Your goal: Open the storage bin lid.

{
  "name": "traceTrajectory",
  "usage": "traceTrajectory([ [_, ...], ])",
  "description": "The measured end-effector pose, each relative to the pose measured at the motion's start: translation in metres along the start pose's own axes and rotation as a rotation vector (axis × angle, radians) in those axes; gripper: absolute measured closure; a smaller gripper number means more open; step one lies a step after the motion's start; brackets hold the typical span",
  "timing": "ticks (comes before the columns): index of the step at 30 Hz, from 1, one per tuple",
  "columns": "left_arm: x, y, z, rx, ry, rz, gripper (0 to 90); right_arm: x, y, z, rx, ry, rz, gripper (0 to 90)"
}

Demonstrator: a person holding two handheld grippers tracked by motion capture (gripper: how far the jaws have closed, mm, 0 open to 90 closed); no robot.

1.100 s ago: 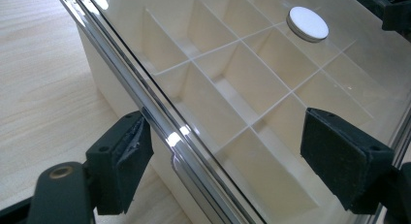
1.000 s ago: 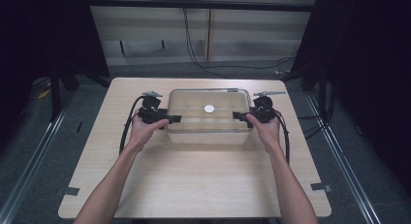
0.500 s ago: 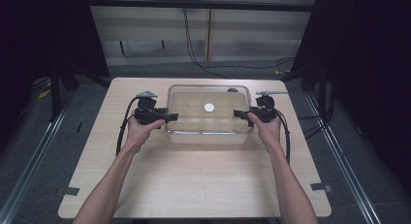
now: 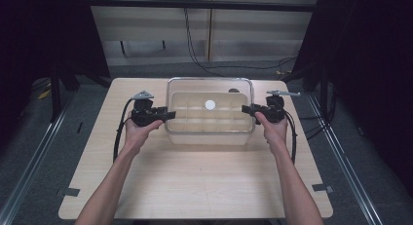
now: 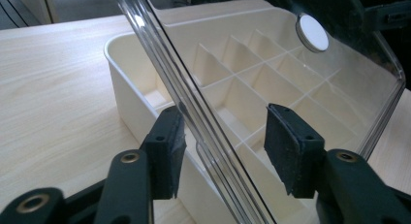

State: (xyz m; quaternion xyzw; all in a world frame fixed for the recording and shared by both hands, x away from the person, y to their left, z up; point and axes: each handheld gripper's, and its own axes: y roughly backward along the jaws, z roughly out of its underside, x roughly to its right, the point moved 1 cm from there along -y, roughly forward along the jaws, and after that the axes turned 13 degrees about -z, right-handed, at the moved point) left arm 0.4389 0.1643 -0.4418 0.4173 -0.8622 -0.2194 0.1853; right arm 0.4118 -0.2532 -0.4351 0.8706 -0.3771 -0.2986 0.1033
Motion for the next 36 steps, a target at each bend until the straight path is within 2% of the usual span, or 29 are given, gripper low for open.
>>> traceTrajectory([
  [3, 0.000, 0.002, -0.001, 0.004, -0.006, 0.001, 52.1, 0.000, 0.001, 0.000, 0.007, -0.003, -0.007, 52.1],
  [7, -0.002, 0.006, 0.000, 0.024, 0.008, 0.012, 56.4, 0.000, 0.005, 0.000, 0.027, -0.004, -0.023, 54.9],
  [10, -0.004, 0.008, -0.001, 0.036, 0.035, 0.026, 59.8, -0.003, 0.008, 0.000, 0.034, 0.001, -0.024, 56.1],
  [13, -0.003, 0.011, -0.002, 0.037, 0.014, 0.016, 60.5, -0.005, 0.011, 0.000, 0.037, 0.005, -0.026, 57.8],
  [17, -0.001, 0.017, -0.004, 0.049, 0.005, 0.015, 63.0, -0.008, 0.015, 0.001, 0.056, 0.005, -0.038, 59.8],
  [23, 0.000, 0.023, -0.005, 0.066, 0.011, 0.022, 66.6, -0.012, 0.022, 0.001, 0.076, 0.008, -0.053, 63.0],
  [30, 0.002, 0.031, -0.007, 0.074, -0.011, 0.025, 70.0, -0.017, 0.030, 0.001, 0.096, 0.012, -0.064, 66.4],
  [36, 0.005, 0.036, -0.007, 0.084, -0.013, 0.027, 72.5, -0.021, 0.037, 0.004, 0.125, 0.008, -0.084, 68.6],
])
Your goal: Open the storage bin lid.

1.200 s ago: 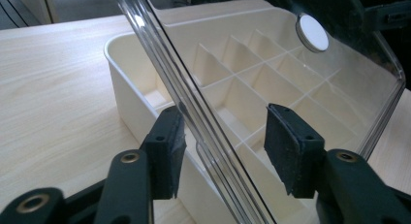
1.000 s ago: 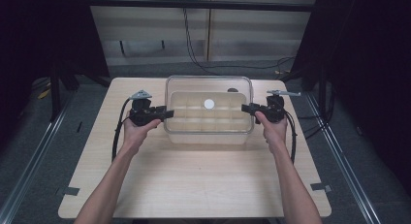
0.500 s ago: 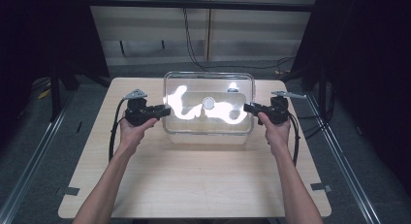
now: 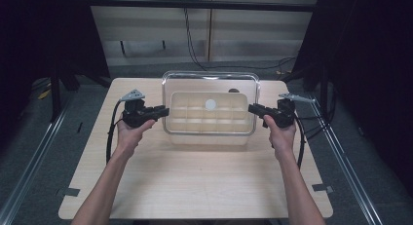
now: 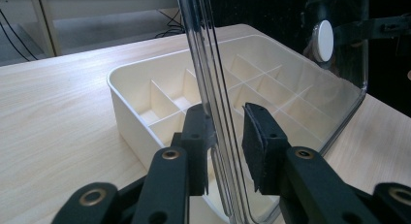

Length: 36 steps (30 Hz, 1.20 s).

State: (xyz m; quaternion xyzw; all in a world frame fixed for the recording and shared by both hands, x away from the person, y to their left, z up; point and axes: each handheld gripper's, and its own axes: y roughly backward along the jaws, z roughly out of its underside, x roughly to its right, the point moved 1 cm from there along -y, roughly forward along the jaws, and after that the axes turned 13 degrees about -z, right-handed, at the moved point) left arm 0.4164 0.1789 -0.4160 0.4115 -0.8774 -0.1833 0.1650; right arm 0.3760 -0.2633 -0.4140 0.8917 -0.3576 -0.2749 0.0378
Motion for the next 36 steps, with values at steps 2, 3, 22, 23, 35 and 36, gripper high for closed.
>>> traceTrajectory([
  [2, 0.000, 0.002, 0.000, -0.002, -0.008, -0.003, 72.9, -0.001, 0.002, 0.001, 0.005, 0.005, -0.007, 69.2],
  [3, 0.001, 0.002, 0.000, -0.001, -0.006, -0.002, 72.9, -0.001, 0.002, 0.001, 0.005, 0.005, -0.007, 69.2],
  [22, 0.007, 0.017, 0.004, -0.008, -0.017, -0.027, 75.2, -0.013, 0.010, 0.007, 0.032, 0.024, -0.042, 70.5],
  [23, 0.007, 0.017, 0.004, -0.008, -0.017, -0.027, 75.2, -0.013, 0.010, 0.007, 0.032, 0.024, -0.042, 70.5],
  [35, 0.009, 0.030, 0.012, -0.011, -0.029, -0.033, 75.4, -0.024, 0.013, 0.008, 0.032, 0.041, -0.071, 71.8],
  [36, 0.009, 0.030, 0.012, -0.014, -0.031, -0.033, 75.4, -0.025, 0.014, 0.008, 0.029, 0.047, -0.071, 71.9],
])
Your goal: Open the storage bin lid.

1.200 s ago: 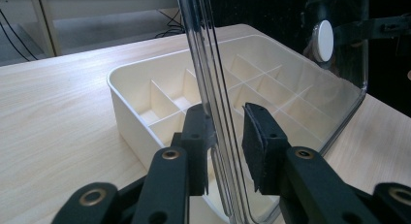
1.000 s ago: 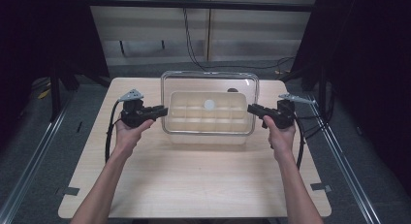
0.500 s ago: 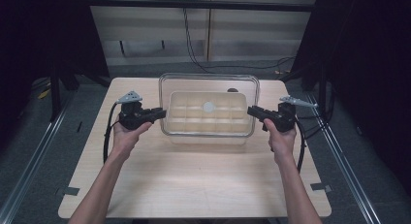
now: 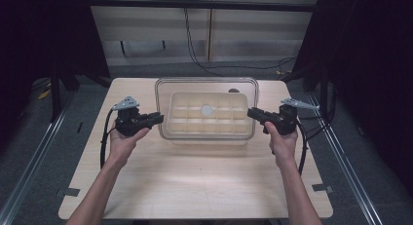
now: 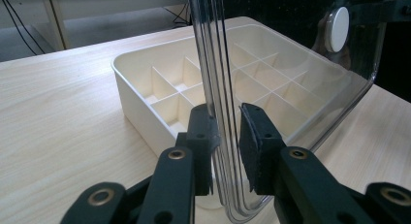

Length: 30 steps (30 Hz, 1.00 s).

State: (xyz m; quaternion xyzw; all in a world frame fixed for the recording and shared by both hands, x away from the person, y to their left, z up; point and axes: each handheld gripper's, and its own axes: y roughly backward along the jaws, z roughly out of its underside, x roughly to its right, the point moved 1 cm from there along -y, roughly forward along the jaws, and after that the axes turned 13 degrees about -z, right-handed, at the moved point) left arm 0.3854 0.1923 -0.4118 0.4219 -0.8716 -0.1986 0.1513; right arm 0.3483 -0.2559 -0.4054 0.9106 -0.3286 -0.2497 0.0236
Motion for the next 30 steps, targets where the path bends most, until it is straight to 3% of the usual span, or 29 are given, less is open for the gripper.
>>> traceTrajectory([
  [6, 0.003, 0.005, 0.001, 0.016, 0.006, 0.012, 75.8, -0.006, 0.005, 0.001, -0.006, 0.021, -0.006, 72.2],
  [15, 0.009, 0.009, 0.001, 0.022, -0.005, 0.015, 75.9, -0.007, 0.012, 0.006, -0.008, 0.016, -0.002, 71.9],
  [24, 0.010, 0.015, 0.009, 0.009, 0.010, 0.017, 75.9, -0.017, 0.013, 0.014, -0.028, 0.020, 0.004, 72.1],
  [30, 0.015, 0.021, 0.011, 0.003, -0.008, 0.025, 75.9, -0.025, 0.020, 0.015, -0.018, 0.017, 0.001, 72.5],
])
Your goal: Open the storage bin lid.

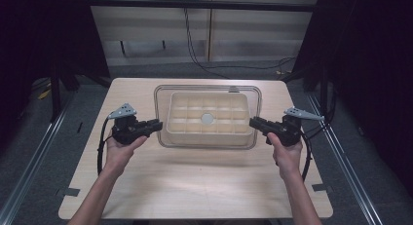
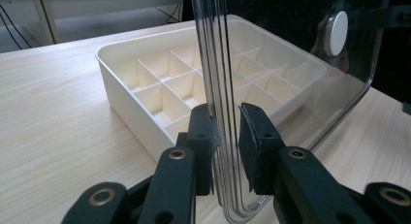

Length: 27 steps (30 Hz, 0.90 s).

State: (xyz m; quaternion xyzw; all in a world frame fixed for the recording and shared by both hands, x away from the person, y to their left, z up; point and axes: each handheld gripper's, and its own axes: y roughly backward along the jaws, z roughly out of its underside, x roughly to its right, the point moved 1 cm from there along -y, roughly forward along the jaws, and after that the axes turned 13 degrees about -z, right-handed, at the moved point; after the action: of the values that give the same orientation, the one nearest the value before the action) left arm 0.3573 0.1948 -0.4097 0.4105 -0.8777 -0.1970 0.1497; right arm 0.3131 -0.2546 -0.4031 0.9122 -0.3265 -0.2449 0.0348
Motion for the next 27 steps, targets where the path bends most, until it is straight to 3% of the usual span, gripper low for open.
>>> traceTrajectory([
  [3, 0.004, 0.001, 0.003, -0.011, -0.014, 0.000, 75.8, -0.003, 0.004, 0.000, 0.005, 0.001, -0.002, 72.5],
  [7, 0.009, 0.000, 0.009, -0.023, 0.003, 0.013, 75.7, -0.007, 0.009, -0.001, 0.010, 0.007, 0.010, 72.6],
  [15, 0.016, 0.007, 0.009, -0.027, -0.026, 0.029, 75.7, -0.011, 0.019, 0.007, -0.004, 0.005, 0.011, 72.6],
  [19, 0.019, 0.011, 0.012, -0.021, -0.016, 0.030, 76.0, -0.013, 0.021, 0.012, -0.008, 0.005, 0.006, 72.6],
  [27, 0.024, 0.019, 0.013, -0.027, -0.046, 0.032, 75.9, -0.020, 0.026, 0.018, -0.026, 0.008, 0.002, 72.6],
])
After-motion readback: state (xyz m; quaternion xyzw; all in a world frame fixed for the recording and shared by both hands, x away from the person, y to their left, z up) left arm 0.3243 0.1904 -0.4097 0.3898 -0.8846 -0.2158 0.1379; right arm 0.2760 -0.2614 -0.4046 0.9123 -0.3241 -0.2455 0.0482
